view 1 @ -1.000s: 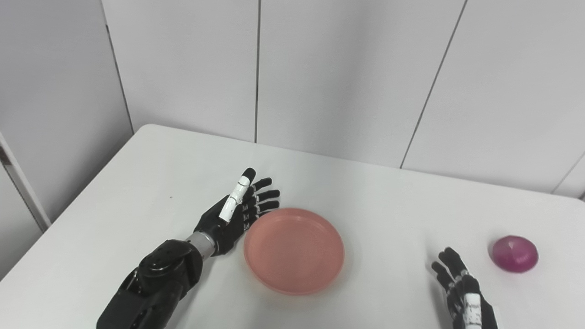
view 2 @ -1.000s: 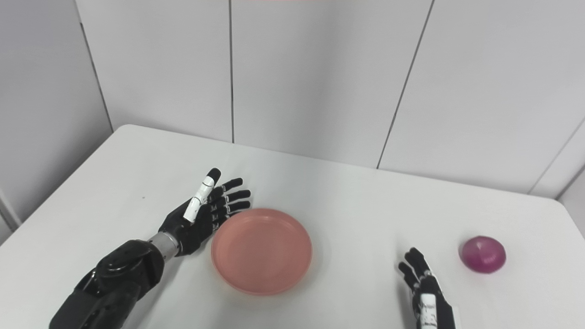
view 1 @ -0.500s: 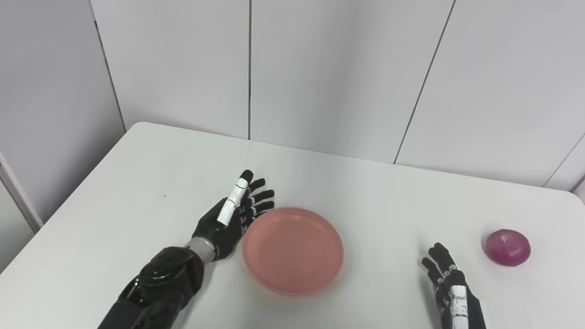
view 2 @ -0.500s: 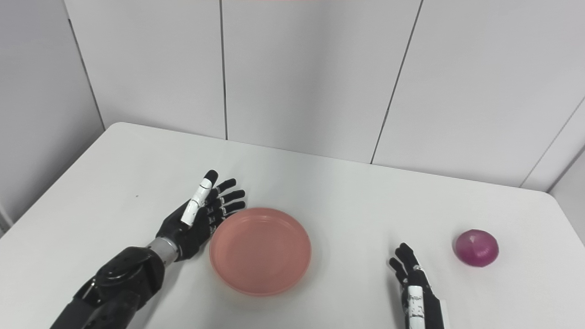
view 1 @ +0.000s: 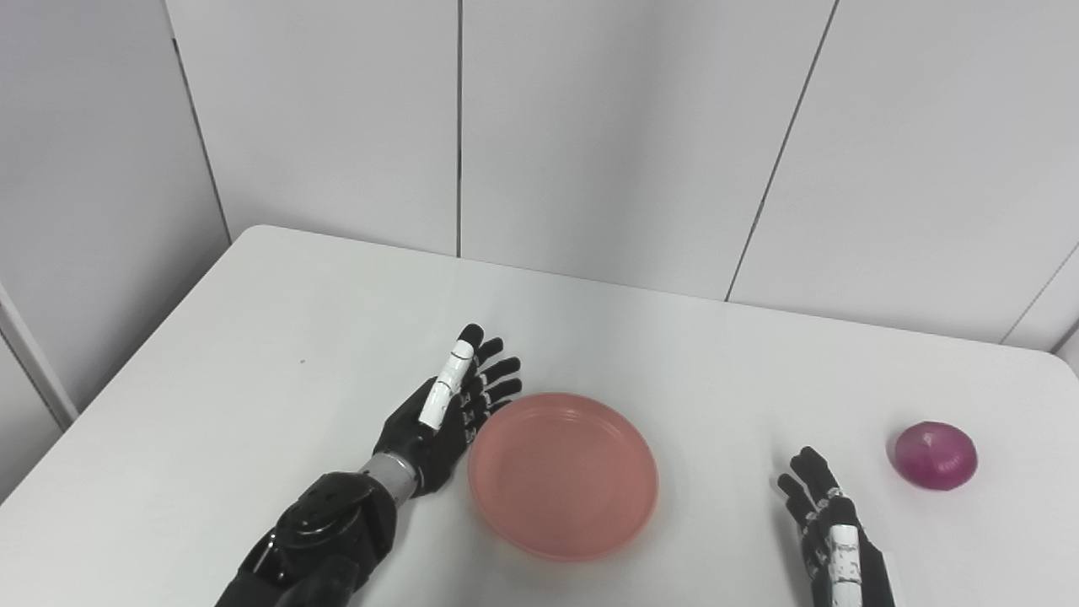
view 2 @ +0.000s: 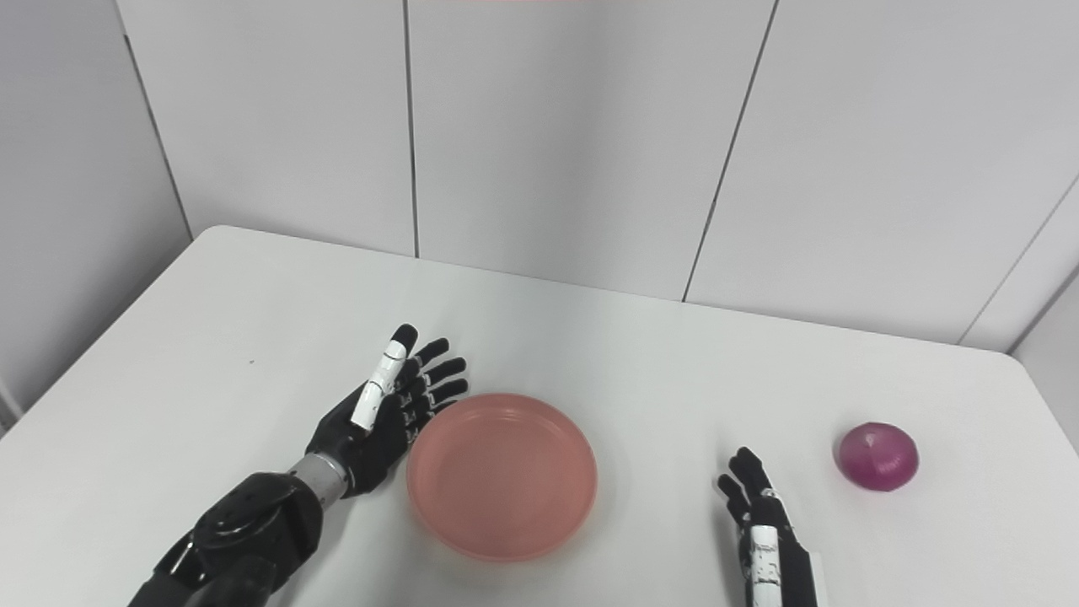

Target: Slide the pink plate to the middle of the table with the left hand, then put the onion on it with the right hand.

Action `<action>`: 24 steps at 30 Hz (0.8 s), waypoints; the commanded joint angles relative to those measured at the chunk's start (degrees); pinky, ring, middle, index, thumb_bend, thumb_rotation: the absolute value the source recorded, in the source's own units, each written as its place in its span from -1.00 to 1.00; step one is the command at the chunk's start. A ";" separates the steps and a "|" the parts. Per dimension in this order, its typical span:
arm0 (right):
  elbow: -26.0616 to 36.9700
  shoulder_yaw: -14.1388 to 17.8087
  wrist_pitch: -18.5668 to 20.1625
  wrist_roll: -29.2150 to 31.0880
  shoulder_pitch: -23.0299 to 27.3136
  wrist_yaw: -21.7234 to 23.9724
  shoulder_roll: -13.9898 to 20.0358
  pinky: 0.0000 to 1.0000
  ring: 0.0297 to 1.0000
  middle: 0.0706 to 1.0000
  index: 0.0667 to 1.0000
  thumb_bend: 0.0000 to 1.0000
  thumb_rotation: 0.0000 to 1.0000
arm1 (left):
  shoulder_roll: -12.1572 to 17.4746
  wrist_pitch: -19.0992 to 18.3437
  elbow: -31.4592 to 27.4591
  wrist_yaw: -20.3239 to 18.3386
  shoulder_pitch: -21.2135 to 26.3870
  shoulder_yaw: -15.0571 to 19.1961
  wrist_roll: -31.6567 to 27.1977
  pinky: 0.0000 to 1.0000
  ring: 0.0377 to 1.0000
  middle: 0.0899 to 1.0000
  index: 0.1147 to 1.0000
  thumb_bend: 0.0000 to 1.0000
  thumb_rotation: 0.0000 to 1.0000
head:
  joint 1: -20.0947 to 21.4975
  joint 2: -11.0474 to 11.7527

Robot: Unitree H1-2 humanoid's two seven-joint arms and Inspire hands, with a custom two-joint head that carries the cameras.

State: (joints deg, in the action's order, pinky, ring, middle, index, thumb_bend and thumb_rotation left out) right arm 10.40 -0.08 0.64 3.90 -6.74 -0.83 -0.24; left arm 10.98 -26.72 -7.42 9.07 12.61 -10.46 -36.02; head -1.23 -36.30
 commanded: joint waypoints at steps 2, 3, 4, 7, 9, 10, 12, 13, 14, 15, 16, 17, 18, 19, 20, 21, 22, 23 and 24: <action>0.79 -1.11 1.01 0.03 -0.97 0.34 -1.45 0.88 0.76 0.79 0.78 0.57 0.89 | -2.16 -0.18 -2.89 0.30 0.13 0.82 0.70 0.85 0.83 0.84 0.89 0.53 0.72 | 0.17 -0.08; 0.77 -1.13 0.96 0.07 -0.97 0.32 -1.45 0.87 0.76 0.78 0.78 0.56 0.89 | -2.52 -0.19 -3.14 0.59 -0.03 0.72 0.70 0.85 0.83 0.84 0.90 0.53 0.73 | 0.17 -0.08; 0.89 -1.15 1.14 0.22 -0.99 0.32 -1.50 0.87 0.76 0.78 0.78 0.56 0.89 | -2.72 -0.19 -3.39 0.88 -0.16 0.50 0.77 0.85 0.83 0.85 0.91 0.53 0.73 | 0.25 -0.07; 1.05 -1.24 1.11 0.71 -1.05 0.43 -1.65 0.88 0.77 0.79 0.79 0.54 0.88 | -2.65 -0.19 -4.03 1.38 -0.33 -0.34 0.73 0.86 0.83 0.85 0.91 0.54 0.75 | 0.39 -0.13; 1.06 -1.39 1.17 0.53 -1.07 0.42 -1.61 0.89 0.78 0.80 0.79 0.53 0.89 | -2.53 -0.18 -4.32 1.69 -0.31 -0.70 0.21 0.88 0.84 0.87 0.92 0.52 0.76 | 0.68 -0.14; 1.05 -1.46 1.18 0.42 -1.07 0.40 -1.59 0.90 0.78 0.80 0.79 0.54 0.90 | -2.46 -0.18 -4.39 1.81 -0.30 -0.77 0.01 0.88 0.84 0.87 0.91 0.52 0.75 | 0.68 -0.14; 1.00 -1.59 1.22 0.19 -1.02 0.25 -1.73 0.89 0.78 0.80 0.79 0.55 0.90 | -2.12 -0.19 -4.68 2.12 -0.21 -1.05 -0.53 0.89 0.85 0.88 0.92 0.52 0.76 | 1.13 -0.25; 0.97 -1.67 1.18 0.11 -0.99 0.16 -1.85 0.90 0.77 0.80 0.78 0.56 0.89 | -1.90 -0.19 -4.79 2.23 -0.15 -1.12 -0.79 0.90 0.85 0.88 0.92 0.52 0.76 | 1.54 -0.39; 0.96 -1.73 1.15 0.06 -0.97 0.09 -1.92 0.90 0.77 0.80 0.78 0.56 0.89 | -1.73 -0.19 -4.87 2.34 -0.11 -1.19 -1.01 0.90 0.85 0.88 0.92 0.52 0.75 | 1.54 -0.39; 1.02 -1.95 1.19 -0.34 -0.96 -0.05 -1.98 0.90 0.77 0.80 0.78 0.56 0.89 | -1.38 -0.19 -4.94 2.61 0.01 -1.30 -1.35 0.90 0.86 0.88 0.92 0.52 0.75 | 2.23 -0.52; 1.04 -2.12 1.19 -0.65 -0.95 -0.16 -2.01 0.90 0.77 0.80 0.78 0.57 0.90 | -1.11 -0.19 -4.98 2.82 0.09 -1.39 -1.62 0.88 0.84 0.87 0.91 0.52 0.75 | 2.38 -0.55; 1.01 -2.30 1.20 -0.91 -0.89 -0.29 -2.14 0.90 0.77 0.80 0.78 0.56 0.91 | -0.73 -0.19 -5.01 3.03 0.24 -1.35 -2.08 0.86 0.83 0.86 0.90 0.52 0.75 | 3.31 -0.67; 0.98 -2.43 1.21 -1.07 -0.85 -0.39 -2.22 0.90 0.77 0.80 0.78 0.55 0.92 | -0.45 -0.19 -5.03 3.21 0.35 -1.35 -2.44 0.85 0.83 0.85 0.89 0.51 0.75 | 3.31 -0.67; 0.89 -2.58 1.09 -0.95 -0.78 -0.51 -2.42 0.90 0.77 0.80 0.78 0.54 0.92 | -0.15 -0.19 -4.95 3.17 0.56 -1.07 -2.76 0.85 0.82 0.84 0.89 0.50 0.75 | 4.22 -0.78; 0.84 -2.71 1.00 -0.85 -0.73 -0.61 -2.53 0.90 0.77 0.80 0.78 0.53 0.91 | 0.06 -0.19 -4.89 3.17 0.70 -0.89 -3.00 0.85 0.81 0.83 0.88 0.49 0.74 | 4.22 -0.78; 0.82 -2.88 0.92 -0.83 -0.69 -0.79 -2.74 0.90 0.77 0.80 0.78 0.52 0.91 | 0.24 -0.18 -4.58 2.73 0.96 -0.28 -3.15 0.85 0.81 0.83 0.88 0.49 0.74 | 4.96 -0.81; 0.86 -3.10 1.00 -0.99 -0.67 -0.97 -2.89 0.89 0.77 0.79 0.78 0.50 0.91 | 0.30 -0.18 -4.21 2.50 1.26 0.47 -3.19 0.85 0.80 0.81 0.89 0.48 0.72 | 5.24 -0.89; 0.96 -3.32 1.12 -1.18 -0.67 -1.16 -3.03 0.89 0.77 0.79 0.78 0.51 0.91 | 0.23 -0.17 -3.85 2.34 1.51 1.28 -3.19 0.85 0.78 0.79 0.89 0.48 0.71 | 5.52 -0.97; 1.04 -3.51 1.02 -1.08 -0.69 -1.29 -3.22 0.89 0.76 0.79 0.78 0.52 0.91 | 0.20 -0.17 -3.56 2.20 1.73 2.04 -3.31 0.85 0.77 0.79 0.88 0.48 0.70 | 5.88 -1.14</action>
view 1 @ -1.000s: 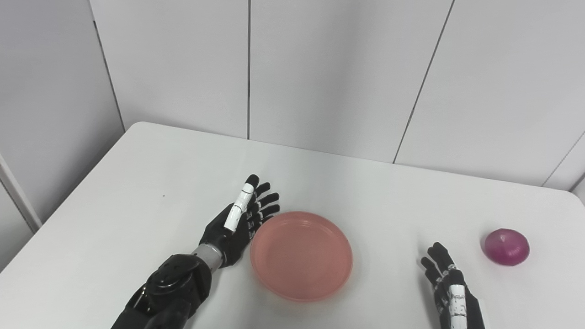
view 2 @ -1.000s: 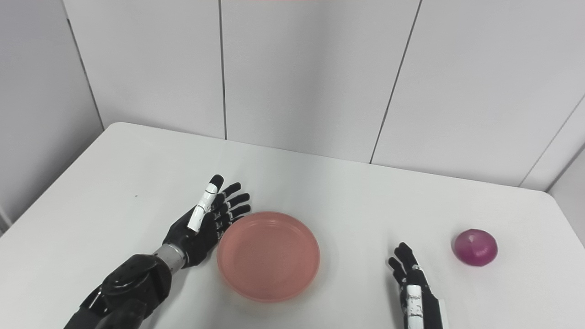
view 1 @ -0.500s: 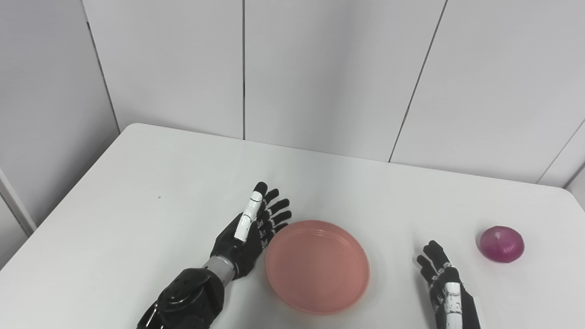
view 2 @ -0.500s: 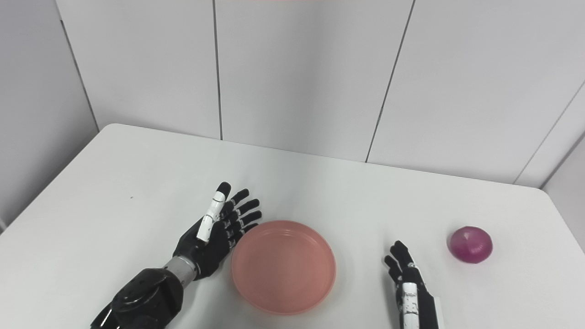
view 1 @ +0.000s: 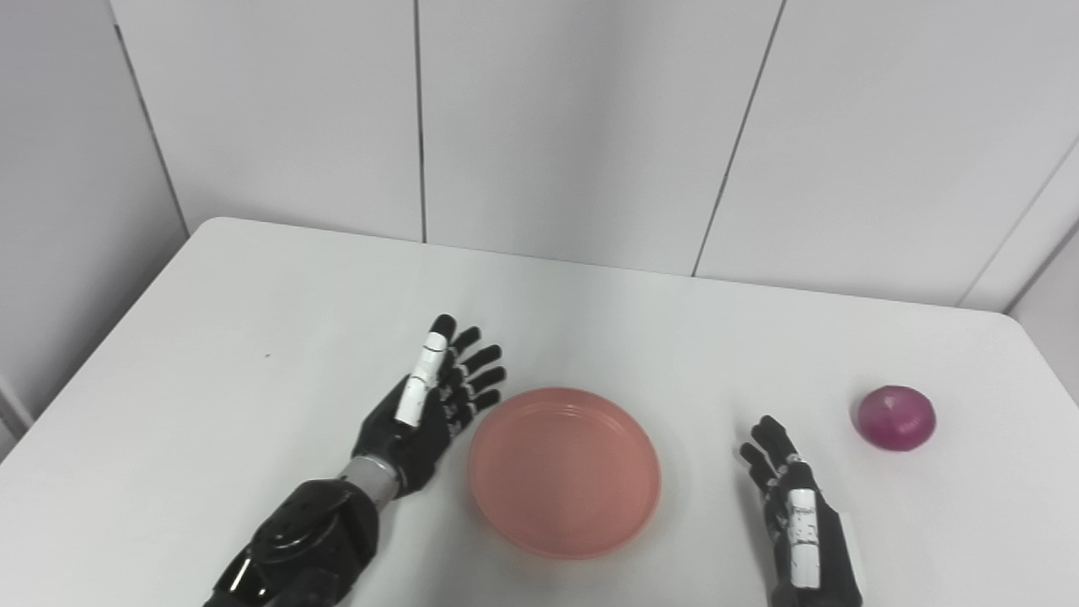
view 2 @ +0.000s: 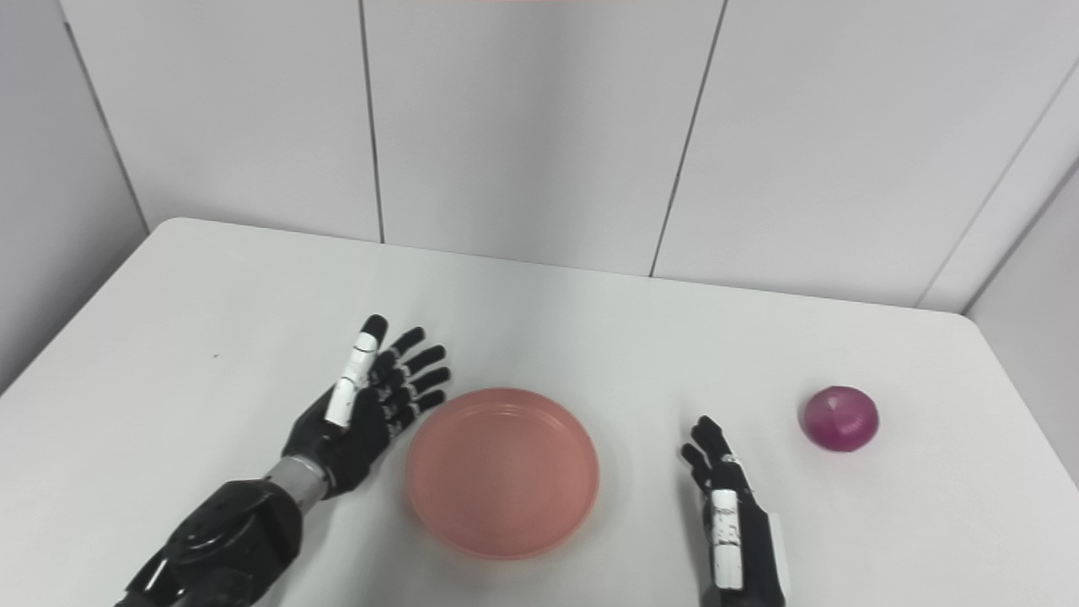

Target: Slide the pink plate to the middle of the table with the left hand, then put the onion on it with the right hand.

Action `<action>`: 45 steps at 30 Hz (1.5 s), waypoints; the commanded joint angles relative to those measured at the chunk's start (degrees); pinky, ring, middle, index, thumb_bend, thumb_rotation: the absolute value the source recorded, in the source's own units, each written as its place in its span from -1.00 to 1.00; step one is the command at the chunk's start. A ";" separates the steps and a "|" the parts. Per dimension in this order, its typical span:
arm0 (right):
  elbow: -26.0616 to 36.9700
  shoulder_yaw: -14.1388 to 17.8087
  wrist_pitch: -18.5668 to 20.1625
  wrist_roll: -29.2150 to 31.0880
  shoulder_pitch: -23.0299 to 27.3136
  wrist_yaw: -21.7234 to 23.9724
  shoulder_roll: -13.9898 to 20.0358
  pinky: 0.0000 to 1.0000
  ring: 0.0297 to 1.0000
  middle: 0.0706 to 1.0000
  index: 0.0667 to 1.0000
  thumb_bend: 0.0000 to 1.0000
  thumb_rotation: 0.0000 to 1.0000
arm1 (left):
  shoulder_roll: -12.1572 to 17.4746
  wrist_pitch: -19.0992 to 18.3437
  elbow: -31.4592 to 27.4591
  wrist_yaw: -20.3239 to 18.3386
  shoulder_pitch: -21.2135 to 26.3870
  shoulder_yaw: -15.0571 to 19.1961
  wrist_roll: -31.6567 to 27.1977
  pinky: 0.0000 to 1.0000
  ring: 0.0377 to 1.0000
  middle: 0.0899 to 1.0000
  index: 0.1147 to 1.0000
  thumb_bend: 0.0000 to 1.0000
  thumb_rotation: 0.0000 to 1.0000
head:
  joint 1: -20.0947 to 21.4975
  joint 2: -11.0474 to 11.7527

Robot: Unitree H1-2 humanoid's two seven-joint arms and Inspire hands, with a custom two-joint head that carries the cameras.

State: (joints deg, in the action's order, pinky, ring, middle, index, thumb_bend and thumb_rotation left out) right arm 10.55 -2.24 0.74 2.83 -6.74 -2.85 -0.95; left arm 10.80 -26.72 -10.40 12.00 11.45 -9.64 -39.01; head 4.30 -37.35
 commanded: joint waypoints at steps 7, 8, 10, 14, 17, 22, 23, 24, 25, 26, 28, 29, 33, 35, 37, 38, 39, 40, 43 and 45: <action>1.38 -2.30 0.80 -0.70 -0.67 -0.26 -3.09 0.89 0.76 0.80 0.80 0.57 0.87 | -0.05 -0.16 2.00 -0.75 4.60 4.81 -0.58 0.84 0.80 0.80 0.86 0.45 0.71 | 1.74 -0.45; 1.66 -2.45 1.11 -0.89 -0.71 -0.42 -3.30 0.89 0.76 0.80 0.80 0.58 0.87 | -0.05 -0.17 2.30 -0.78 4.71 5.07 -0.91 0.84 0.80 0.80 0.86 0.45 0.71 | 2.90 -0.63; 2.05 -2.72 1.49 -1.19 -0.76 -0.67 -3.73 0.91 0.77 0.79 0.81 0.59 0.86 | 0.07 -0.18 2.68 -0.88 4.79 5.41 -1.48 0.88 0.81 0.81 0.88 0.43 0.76 | 3.90 -0.74; 2.94 -3.13 2.31 -1.74 -0.60 -1.20 -4.34 0.85 0.77 0.78 0.80 0.58 0.86 | 0.84 -0.19 3.45 -1.18 4.73 5.18 -2.62 0.83 0.78 0.82 0.90 0.45 0.76 | 6.13 -0.92; 4.15 -3.52 3.26 -2.34 -0.28 -1.79 -4.91 0.81 0.76 0.77 0.80 0.60 0.85 | 1.28 -0.20 3.78 -0.92 4.57 5.10 -3.76 0.81 0.78 0.81 0.89 0.44 0.77 | 7.72 -1.01; 8.22 -2.60 6.81 -2.58 1.57 -3.31 -6.12 0.75 0.73 0.75 0.78 0.65 0.76 | 2.78 -0.20 3.78 -0.78 4.14 4.38 -6.26 0.79 0.79 0.81 0.90 0.43 0.77 | 10.25 -1.03; 8.67 -2.00 7.15 -2.47 2.31 -3.63 -6.20 0.75 0.72 0.75 0.78 0.65 0.75 | 3.11 -0.19 3.88 -0.95 4.09 4.21 -6.47 0.79 0.79 0.81 0.90 0.43 0.77 | 11.25 -0.93; 8.98 -1.55 7.43 -2.43 2.82 -3.81 -6.28 0.72 0.71 0.73 0.76 0.65 0.73 | 3.37 -0.19 3.95 -1.02 4.06 4.05 -6.66 0.79 0.79 0.82 0.89 0.44 0.78 | 11.25 -0.93; 9.34 -0.92 7.85 -2.44 3.58 -4.04 -6.33 0.71 0.70 0.72 0.76 0.64 0.72 | 3.58 -0.19 4.12 -1.29 3.99 3.98 -6.94 0.79 0.80 0.82 0.89 0.44 0.78 | 12.32 -0.79; 9.59 -0.45 8.14 -2.47 4.09 -4.16 -6.40 0.70 0.70 0.71 0.76 0.61 0.72 | 3.71 -0.19 4.25 -1.46 3.94 3.93 -7.15 0.79 0.80 0.82 0.89 0.44 0.77 | 12.32 -0.79; 9.75 0.96 8.89 -1.94 5.42 -4.79 -6.68 0.69 0.68 0.69 0.76 0.59 0.68 | 3.85 -0.19 4.37 -1.18 3.69 3.82 -7.94 0.78 0.80 0.81 0.87 0.43 0.75 | 13.60 -0.48; 9.51 1.87 9.10 -1.45 6.18 -5.20 -6.80 0.68 0.68 0.68 0.76 0.58 0.67 | 3.95 -0.19 4.49 -1.25 3.51 3.76 -8.35 0.78 0.80 0.81 0.86 0.43 0.75 | 14.71 -0.16; 8.28 3.99 8.75 -0.33 8.20 -5.72 -6.87 0.65 0.64 0.65 0.71 0.65 0.56 | 4.45 -0.19 5.35 -2.84 2.98 3.84 -9.37 0.81 0.83 0.83 0.88 0.44 0.73 | 16.47 0.62; 7.85 4.36 8.49 -0.77 8.90 -5.93 -6.65 0.65 0.63 0.65 0.71 0.68 0.55 | 4.59 -0.19 5.97 -3.72 2.75 4.08 -9.45 0.83 0.84 0.85 0.89 0.43 0.72 | 17.65 1.42; 7.85 4.49 8.48 -1.53 9.35 -6.17 -6.53 0.62 0.62 0.65 0.71 0.65 0.55 | 4.53 -0.19 6.55 -3.99 2.59 4.55 -9.56 0.81 0.83 0.84 0.89 0.42 0.71 | 18.27 1.84; 7.74 4.50 8.30 -1.80 9.48 -6.23 -6.50 0.61 0.62 0.65 0.72 0.64 0.55 | 4.50 -0.19 6.93 -4.26 2.52 4.81 -9.52 0.80 0.82 0.83 0.88 0.43 0.69 | 19.73 2.86; 7.69 4.49 8.12 -2.07 9.59 -6.30 -6.45 0.60 0.62 0.65 0.72 0.62 0.55 | 4.54 -0.19 7.14 -4.37 2.46 4.94 -9.44 0.79 0.82 0.82 0.87 0.43 0.68 | 19.73 2.86; 7.52 4.45 7.70 -2.28 9.68 -6.33 -6.39 0.59 0.61 0.65 0.72 0.59 0.55 | 4.54 -0.19 7.43 -4.74 2.41 5.16 -9.51 0.79 0.81 0.81 0.86 0.43 0.69 | 20.37 3.38; 6.90 4.16 6.65 -3.29 9.90 -6.46 -6.16 0.56 0.62 0.67 0.74 0.52 0.54 | 4.35 -0.19 8.66 -5.79 2.41 5.91 -9.59 0.82 0.81 0.81 0.86 0.44 0.69 | 21.89 4.62; 6.28 3.96 5.94 -4.04 10.03 -6.67 -6.17 0.55 0.62 0.67 0.75 0.49 0.54 | 4.18 -0.19 9.57 -5.93 2.39 6.56 -9.79 0.80 0.77 0.77 0.83 0.45 0.66 | 23.17 5.77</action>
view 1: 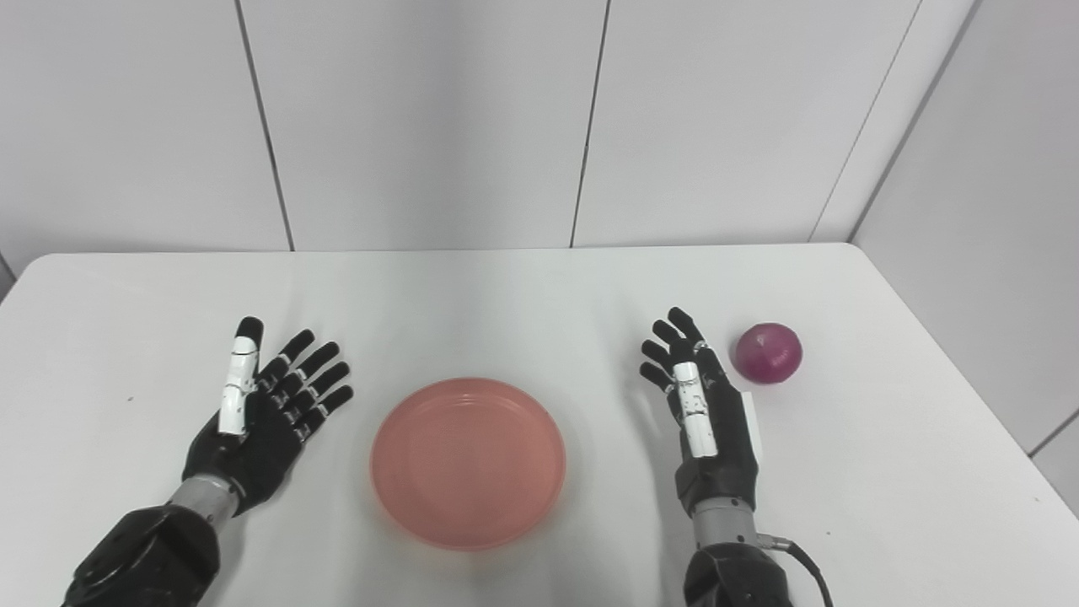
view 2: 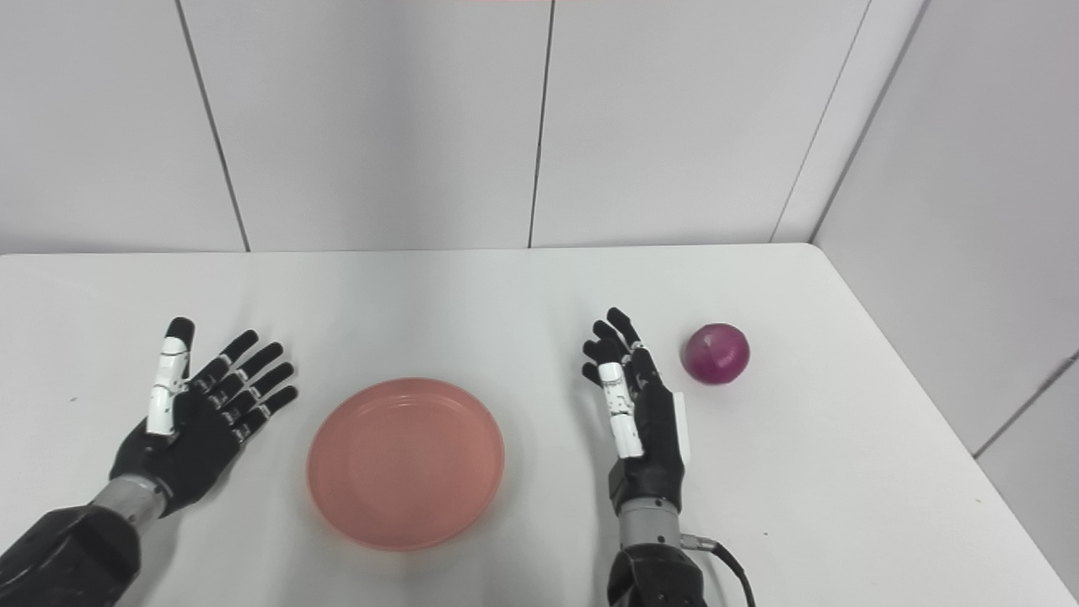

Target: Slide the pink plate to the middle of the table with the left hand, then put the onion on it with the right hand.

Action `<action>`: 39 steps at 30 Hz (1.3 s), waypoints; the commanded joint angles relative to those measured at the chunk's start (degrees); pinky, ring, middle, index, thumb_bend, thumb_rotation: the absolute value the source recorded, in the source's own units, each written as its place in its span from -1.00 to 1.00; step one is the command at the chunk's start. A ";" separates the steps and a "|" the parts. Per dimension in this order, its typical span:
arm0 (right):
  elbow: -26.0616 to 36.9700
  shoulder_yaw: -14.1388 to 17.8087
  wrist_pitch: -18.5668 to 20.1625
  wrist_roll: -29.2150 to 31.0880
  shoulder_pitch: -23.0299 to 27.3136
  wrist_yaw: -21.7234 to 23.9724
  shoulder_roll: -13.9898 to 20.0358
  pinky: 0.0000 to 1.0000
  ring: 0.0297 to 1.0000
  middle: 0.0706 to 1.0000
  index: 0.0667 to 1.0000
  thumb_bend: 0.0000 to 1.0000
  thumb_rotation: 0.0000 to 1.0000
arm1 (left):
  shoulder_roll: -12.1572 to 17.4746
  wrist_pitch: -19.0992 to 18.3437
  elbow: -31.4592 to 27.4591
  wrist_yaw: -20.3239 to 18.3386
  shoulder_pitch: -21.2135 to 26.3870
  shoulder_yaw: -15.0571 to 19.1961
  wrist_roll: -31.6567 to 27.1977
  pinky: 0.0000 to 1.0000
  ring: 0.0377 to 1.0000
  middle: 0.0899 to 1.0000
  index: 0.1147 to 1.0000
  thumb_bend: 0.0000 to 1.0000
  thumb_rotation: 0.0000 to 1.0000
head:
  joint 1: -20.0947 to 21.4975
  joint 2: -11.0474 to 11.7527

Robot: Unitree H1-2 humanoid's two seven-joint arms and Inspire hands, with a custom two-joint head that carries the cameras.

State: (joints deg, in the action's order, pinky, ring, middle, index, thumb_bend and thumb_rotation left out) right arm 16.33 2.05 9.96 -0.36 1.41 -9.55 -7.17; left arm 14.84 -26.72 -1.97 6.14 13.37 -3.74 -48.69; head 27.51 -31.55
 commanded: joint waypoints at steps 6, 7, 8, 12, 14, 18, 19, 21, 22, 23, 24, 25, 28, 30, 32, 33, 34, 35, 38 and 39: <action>-1.73 -0.86 -6.45 -2.70 1.96 -0.23 0.10 0.57 0.63 0.68 0.78 0.33 0.56 | 0.83 -0.20 1.86 1.74 0.24 0.65 -0.98 0.81 0.76 0.77 0.84 0.40 0.70 | 3.79 4.16; -2.12 -0.94 -7.06 -3.24 2.01 -0.36 0.23 0.57 0.64 0.68 0.78 0.32 0.56 | 1.02 -0.20 1.88 2.04 0.21 0.43 -0.75 0.82 0.76 0.78 0.85 0.39 0.73 | 3.79 4.16; -2.55 -1.04 -7.73 -3.93 2.03 -0.54 0.32 0.57 0.63 0.67 0.79 0.33 0.58 | 1.17 -0.20 1.93 2.27 0.15 0.29 -0.55 0.83 0.77 0.79 0.88 0.37 0.79 | 4.52 5.00; -4.36 -0.95 -10.53 -6.22 2.42 -1.19 0.97 0.56 0.61 0.65 0.79 0.36 0.62 | 1.59 -0.20 1.53 2.59 -0.12 -0.19 0.04 0.95 0.83 0.86 0.97 0.41 0.83 | 5.61 6.42; -5.15 -0.94 -11.31 -7.91 2.79 -1.68 1.63 0.56 0.60 0.64 0.78 0.38 0.64 | 1.62 -0.20 1.94 1.42 -0.21 -0.02 0.99 0.99 0.87 0.90 1.00 0.46 0.80 | 6.44 7.73; -5.62 -0.87 -11.83 -12.17 3.74 -2.57 4.02 0.55 0.60 0.63 0.76 0.44 0.66 | 1.25 -0.19 2.38 -0.13 -0.53 0.65 2.73 1.00 0.94 0.97 1.00 0.54 0.74 | 6.65 8.62; -5.70 -0.79 -12.22 -12.94 3.94 -2.76 4.64 0.54 0.62 0.64 0.75 0.45 0.62 | 1.12 -0.19 2.48 -0.57 -0.64 0.85 3.12 1.00 0.96 0.99 1.00 0.54 0.73 | 6.64 8.81; -5.84 -0.64 -12.87 -13.90 4.26 -3.21 5.47 0.52 0.62 0.65 0.74 0.46 0.60 | 0.92 -0.19 2.62 -1.17 -0.77 1.08 3.91 1.00 0.97 1.00 1.00 0.54 0.72 | 6.70 9.15; -5.85 -0.55 -13.21 -14.75 4.49 -3.59 6.01 0.49 0.62 0.66 0.74 0.48 0.59 | 0.82 -0.19 2.67 -1.28 -0.81 1.12 4.28 1.00 0.97 1.00 1.00 0.55 0.72 | 6.74 9.30; -5.76 -0.53 -13.41 -16.20 4.69 -4.06 6.65 0.45 0.60 0.65 0.74 0.47 0.60 | 0.68 -0.19 2.60 -1.24 -0.86 1.14 4.54 1.00 0.97 0.99 1.00 0.55 0.72 | 6.74 9.30; -5.45 -0.53 -13.19 -17.96 4.85 -4.45 7.36 0.45 0.58 0.64 0.74 0.46 0.60 | 0.61 -0.19 2.53 -1.36 -0.93 1.10 4.82 1.00 0.96 0.99 1.00 0.55 0.72 | 6.84 9.53; -5.09 -0.60 -12.80 -19.90 4.98 -4.77 8.10 0.47 0.58 0.64 0.74 0.46 0.61 | 0.53 -0.19 2.43 -1.32 -1.00 1.06 4.97 1.00 0.97 0.98 1.00 0.55 0.73 | 6.84 9.53; -4.72 -0.71 -12.78 -25.17 5.80 -5.92 10.21 0.48 0.57 0.63 0.72 0.49 0.60 | 0.50 -0.20 2.16 -1.18 -1.13 0.69 5.31 1.00 0.97 0.98 1.00 0.54 0.76 | 7.11 10.06; -4.62 -0.69 -12.48 -27.33 6.25 -6.41 11.09 0.46 0.57 0.64 0.72 0.54 0.60 | 0.47 -0.20 2.23 -1.36 -1.17 0.60 5.53 1.00 0.97 0.99 1.00 0.54 0.77 | 7.24 10.50; -4.22 -0.35 -11.81 -29.57 7.09 -6.75 12.40 0.42 0.58 0.64 0.71 0.62 0.57 | 0.35 -0.20 2.44 -1.68 -1.20 0.68 5.36 1.00 0.98 0.99 1.00 0.54 0.77 | 7.14 11.06; -3.94 -0.29 -11.26 -30.91 7.42 -6.78 12.99 0.38 0.57 0.65 0.71 0.66 0.55 | 0.27 -0.20 2.48 -1.69 -1.22 0.72 5.28 1.00 0.98 0.98 1.00 0.54 0.77 | 7.06 11.13; -3.75 -0.26 -10.89 -31.84 7.61 -6.78 13.35 0.35 0.57 0.65 0.70 0.67 0.54 | 0.21 -0.20 2.50 -1.69 -1.23 0.75 5.24 1.00 0.97 0.98 1.00 0.54 0.76 | 7.06 11.13; -3.34 -0.18 -10.00 -33.54 8.01 -6.61 14.09 0.35 0.57 0.65 0.70 0.68 0.54 | 0.06 -0.20 2.47 -1.73 -1.25 0.86 5.04 1.00 0.97 0.98 1.00 0.54 0.76 | 6.88 11.39; -2.68 0.11 -8.66 -36.78 8.86 -6.03 15.73 0.31 0.49 0.63 0.70 0.70 0.49 | -0.21 -0.20 2.63 -2.03 -1.25 1.09 4.96 1.00 0.98 1.00 1.00 0.52 0.76 | 6.80 11.50; -2.33 0.20 -7.48 -38.39 9.18 -5.28 16.51 0.30 0.48 0.63 0.70 0.70 0.49 | -0.20 -0.20 2.70 -2.08 -1.24 1.01 5.15 1.00 0.98 1.00 1.00 0.52 0.77 | 6.70 11.63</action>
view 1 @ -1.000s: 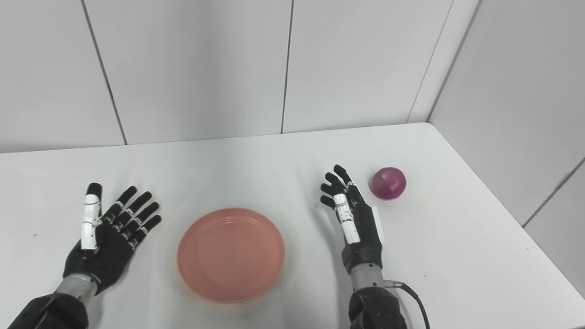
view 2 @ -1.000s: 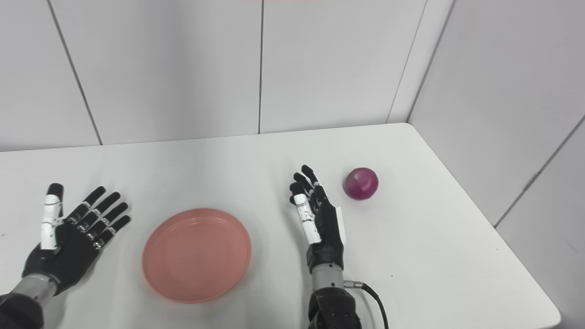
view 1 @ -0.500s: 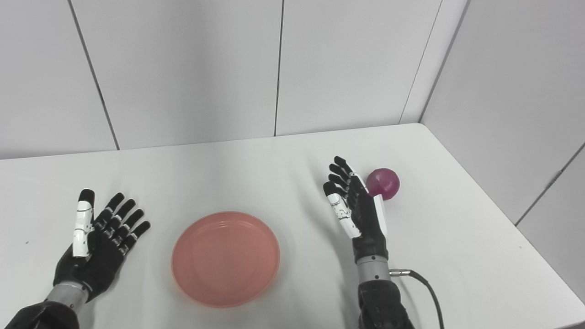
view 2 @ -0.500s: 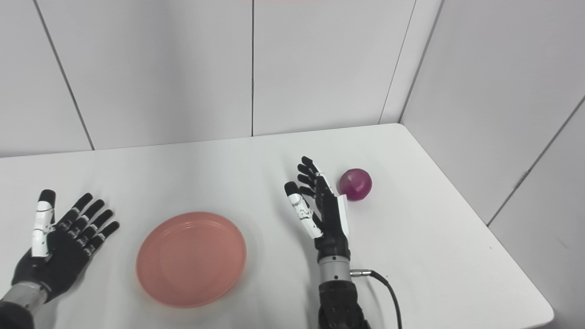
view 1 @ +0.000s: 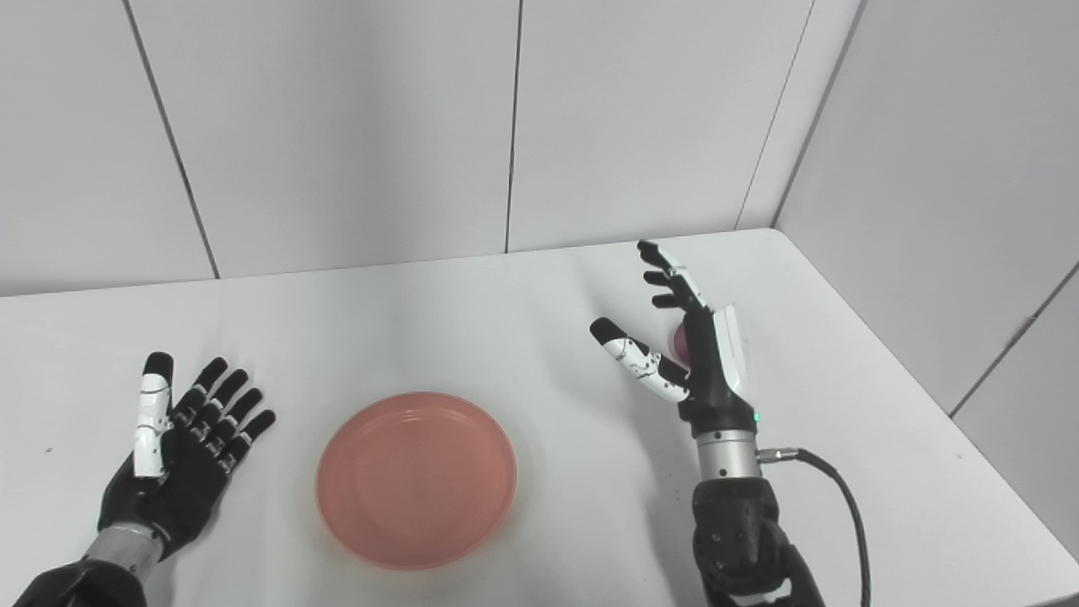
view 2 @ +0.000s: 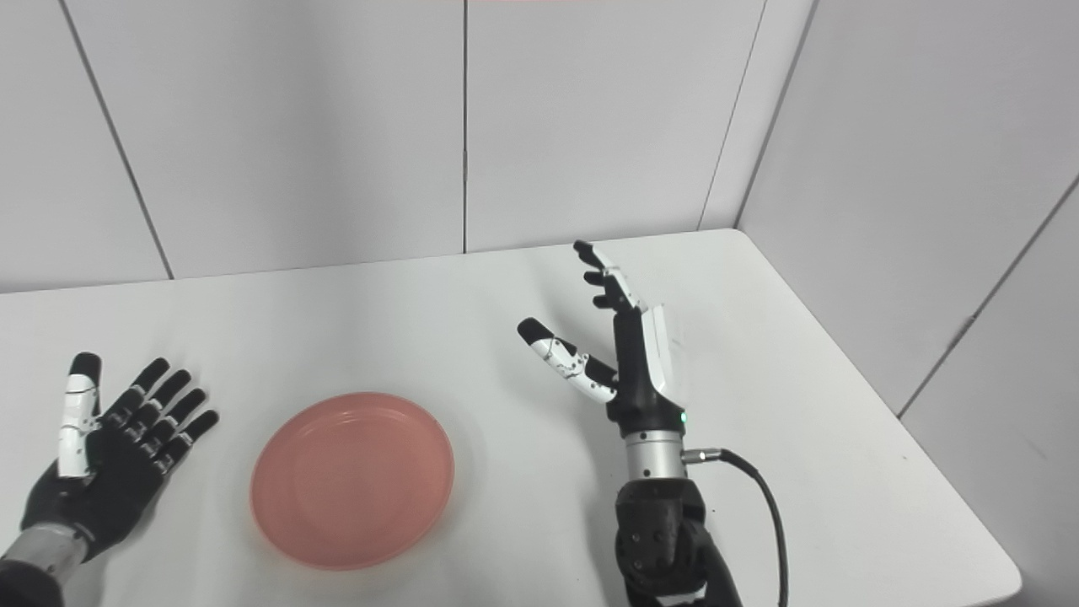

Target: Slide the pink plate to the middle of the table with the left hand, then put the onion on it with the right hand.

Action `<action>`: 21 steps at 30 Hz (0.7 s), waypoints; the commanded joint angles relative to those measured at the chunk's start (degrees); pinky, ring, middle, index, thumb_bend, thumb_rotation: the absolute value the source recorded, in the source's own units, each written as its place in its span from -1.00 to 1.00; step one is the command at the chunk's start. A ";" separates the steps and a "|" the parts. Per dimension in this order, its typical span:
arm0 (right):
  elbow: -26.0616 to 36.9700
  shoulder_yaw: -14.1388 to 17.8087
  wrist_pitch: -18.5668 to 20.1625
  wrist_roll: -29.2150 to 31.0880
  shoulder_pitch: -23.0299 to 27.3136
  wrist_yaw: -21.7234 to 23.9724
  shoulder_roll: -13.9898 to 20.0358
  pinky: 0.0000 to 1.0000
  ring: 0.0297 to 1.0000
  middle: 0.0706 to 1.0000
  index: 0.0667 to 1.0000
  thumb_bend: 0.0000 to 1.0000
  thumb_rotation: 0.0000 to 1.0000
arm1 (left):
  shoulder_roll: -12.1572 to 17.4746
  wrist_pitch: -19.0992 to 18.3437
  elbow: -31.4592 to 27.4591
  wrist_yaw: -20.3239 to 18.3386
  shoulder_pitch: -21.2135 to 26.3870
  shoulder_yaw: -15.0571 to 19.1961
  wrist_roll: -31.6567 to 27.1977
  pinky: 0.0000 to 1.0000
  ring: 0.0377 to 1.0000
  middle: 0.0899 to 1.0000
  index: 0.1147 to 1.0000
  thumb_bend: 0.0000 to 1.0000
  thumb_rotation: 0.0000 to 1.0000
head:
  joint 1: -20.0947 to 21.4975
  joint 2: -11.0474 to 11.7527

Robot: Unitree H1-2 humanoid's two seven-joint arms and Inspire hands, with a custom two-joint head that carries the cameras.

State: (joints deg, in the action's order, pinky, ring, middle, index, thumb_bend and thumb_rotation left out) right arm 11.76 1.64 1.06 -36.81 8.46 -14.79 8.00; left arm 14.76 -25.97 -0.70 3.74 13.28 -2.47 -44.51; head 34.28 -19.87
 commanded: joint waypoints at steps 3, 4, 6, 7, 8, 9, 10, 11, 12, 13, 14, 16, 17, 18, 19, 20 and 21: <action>3.44 0.81 4.99 -5.76 2.95 2.53 3.15 0.32 0.56 0.69 0.74 0.71 0.53 | -0.14 -0.93 1.50 0.29 -1.17 -0.40 1.28 1.00 0.98 0.99 1.00 0.53 0.79 | -0.07 0.04; 3.87 0.75 6.27 -7.11 3.27 3.70 4.01 0.32 0.56 0.69 0.74 0.71 0.53 | -0.18 -0.93 1.51 0.36 -1.18 -0.40 1.13 1.00 0.98 0.99 1.00 0.53 0.79 | -0.16 0.13; 4.42 0.61 7.91 -9.06 3.67 5.37 5.23 0.32 0.59 0.71 0.74 0.72 0.48 | -0.30 -0.93 1.57 0.39 -1.20 -0.35 1.05 1.00 0.99 0.99 1.00 0.53 0.79 | -0.25 0.23; 4.64 0.44 8.59 -10.01 3.89 6.24 5.94 0.32 0.60 0.71 0.73 0.72 0.48 | -0.35 -0.93 1.70 0.25 -1.19 -0.29 1.16 1.00 0.99 0.99 1.00 0.53 0.79 | -0.25 0.23; 4.79 0.14 9.18 -11.16 4.09 7.22 6.82 0.32 0.59 0.70 0.73 0.72 0.45 | -0.36 -0.94 1.76 0.30 -1.18 -0.29 1.25 1.00 0.98 0.99 1.00 0.53 0.79 | -0.25 0.23; 4.96 -0.12 9.76 -12.32 4.27 8.31 7.72 0.32 0.60 0.69 0.72 0.71 0.43 | -0.41 -0.94 1.73 0.31 -1.20 -0.30 1.26 1.00 0.97 0.98 1.00 0.53 0.80 | -0.30 0.38; 5.25 -0.38 10.56 -13.61 4.46 9.48 8.52 0.34 0.61 0.69 0.72 0.71 0.42 | -0.43 -0.94 1.63 0.43 -1.21 -0.34 1.18 1.00 0.97 0.98 1.00 0.52 0.81 | -0.30 0.38; 5.59 -0.65 11.59 -15.24 4.69 10.85 9.26 0.36 0.63 0.69 0.72 0.73 0.39 | -0.40 -0.94 1.53 0.54 -1.21 -0.42 1.18 1.00 0.98 0.98 1.00 0.51 0.82 | -0.30 0.38; 5.84 -0.86 12.39 -16.70 4.93 12.08 9.98 0.37 0.63 0.69 0.72 0.73 0.39 | -0.35 -0.95 1.52 0.50 -1.20 -0.46 1.15 1.00 0.98 0.98 1.00 0.51 0.82 | -0.30 0.38; 5.96 -1.02 12.93 -18.09 5.19 13.19 10.72 0.37 0.63 0.69 0.71 0.74 0.35 | -0.32 -0.95 1.53 0.41 -1.20 -0.42 1.05 1.00 0.98 0.99 1.00 0.51 0.82 | -0.30 0.38; 6.02 -1.12 13.46 -19.48 5.44 14.35 11.42 0.40 0.64 0.68 0.70 0.75 0.30 | -0.32 -0.95 1.51 0.44 -1.19 -0.38 0.97 1.00 0.99 0.99 1.00 0.51 0.82 | -0.30 0.38; 6.15 -1.25 15.06 -22.53 5.93 16.95 12.65 0.45 0.65 0.69 0.69 0.77 0.23 | -0.34 -0.95 1.55 0.55 -1.16 -0.28 0.91 1.00 0.99 0.99 1.00 0.52 0.81 | -0.30 0.38; 6.06 -1.17 15.73 -23.77 6.15 17.99 13.17 0.49 0.66 0.70 0.69 0.79 0.21 | -0.34 -0.95 1.55 0.61 -1.16 -0.26 0.89 1.00 0.99 1.00 1.00 0.52 0.80 | -0.30 0.38; 5.89 -1.15 16.20 -24.96 6.37 18.88 13.80 0.50 0.66 0.70 0.68 0.81 0.19 | -0.30 -0.95 1.53 0.60 -1.16 -0.28 0.85 1.00 0.99 1.00 1.00 0.51 0.81 | -0.30 0.38; 5.68 -1.13 16.44 -25.92 6.51 19.36 14.27 0.50 0.64 0.70 0.66 0.83 0.18 | -0.30 -0.95 1.52 0.58 -1.20 -0.28 0.85 1.00 0.99 1.00 1.00 0.51 0.82 | -0.05 0.44; 5.31 -1.14 16.65 -26.96 6.68 19.77 14.90 0.50 0.64 0.69 0.66 0.84 0.18 | -0.24 -0.95 1.49 0.69 -1.23 -0.38 0.79 1.00 0.99 1.00 1.00 0.50 0.82 | -0.05 0.44; 4.94 -1.22 16.86 -28.02 6.82 20.08 15.44 0.49 0.62 0.68 0.65 0.86 0.17 | -0.22 -0.95 1.46 0.81 -1.25 -0.44 0.73 1.00 0.99 1.00 1.00 0.50 0.83 | -0.05 0.44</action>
State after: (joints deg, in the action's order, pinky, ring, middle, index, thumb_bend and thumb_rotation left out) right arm 15.78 0.04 17.09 -62.74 12.84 5.45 21.68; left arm 14.33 -25.83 -0.63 3.41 13.23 -2.38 -43.71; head 34.28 -19.42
